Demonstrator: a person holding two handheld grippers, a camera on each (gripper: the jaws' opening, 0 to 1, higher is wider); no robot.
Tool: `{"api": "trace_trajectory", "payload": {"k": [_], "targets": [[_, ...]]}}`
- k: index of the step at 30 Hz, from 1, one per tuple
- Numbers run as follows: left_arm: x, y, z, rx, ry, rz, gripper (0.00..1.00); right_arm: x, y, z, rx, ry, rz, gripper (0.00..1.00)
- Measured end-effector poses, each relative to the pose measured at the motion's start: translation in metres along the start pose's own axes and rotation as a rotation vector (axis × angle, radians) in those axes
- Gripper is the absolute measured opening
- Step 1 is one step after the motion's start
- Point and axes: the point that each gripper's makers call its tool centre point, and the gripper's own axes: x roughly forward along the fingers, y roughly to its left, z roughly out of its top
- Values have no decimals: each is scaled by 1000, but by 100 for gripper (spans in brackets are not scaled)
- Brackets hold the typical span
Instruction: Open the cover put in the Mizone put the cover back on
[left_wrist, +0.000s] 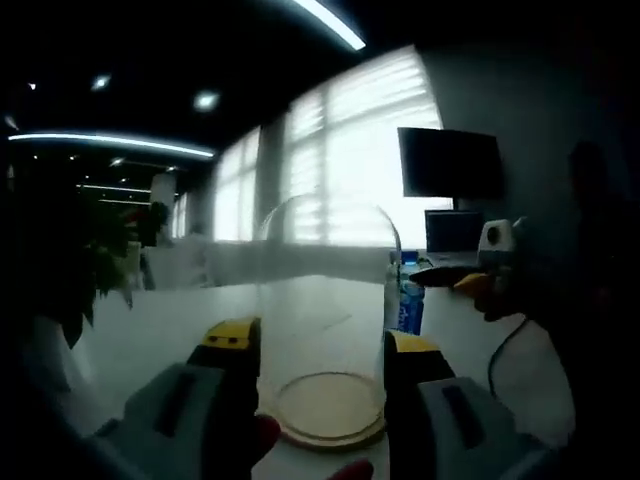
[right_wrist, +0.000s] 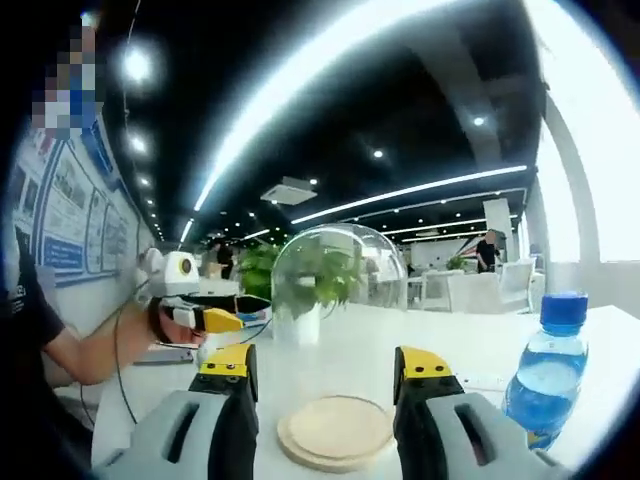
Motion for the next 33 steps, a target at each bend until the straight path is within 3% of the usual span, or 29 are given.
{"api": "trace_trajectory", "payload": {"k": [14, 17, 22, 27, 33], "targets": [[14, -5, -3, 38, 41, -20, 41, 7, -3, -2, -93, 57, -3, 53], [19, -1, -7, 44, 60, -21, 41, 12, -2, 1, -71, 54, 29, 54], [22, -2, 1, 19, 41, -28, 41, 23, -5, 3, -28, 72, 61, 54], [26, 0, -1, 52, 65, -33, 42, 28, -11, 0, -32, 80, 70, 54], [30, 0, 1, 21, 68, -58, 42, 27, -14, -3, -36, 91, 78, 55]]}}
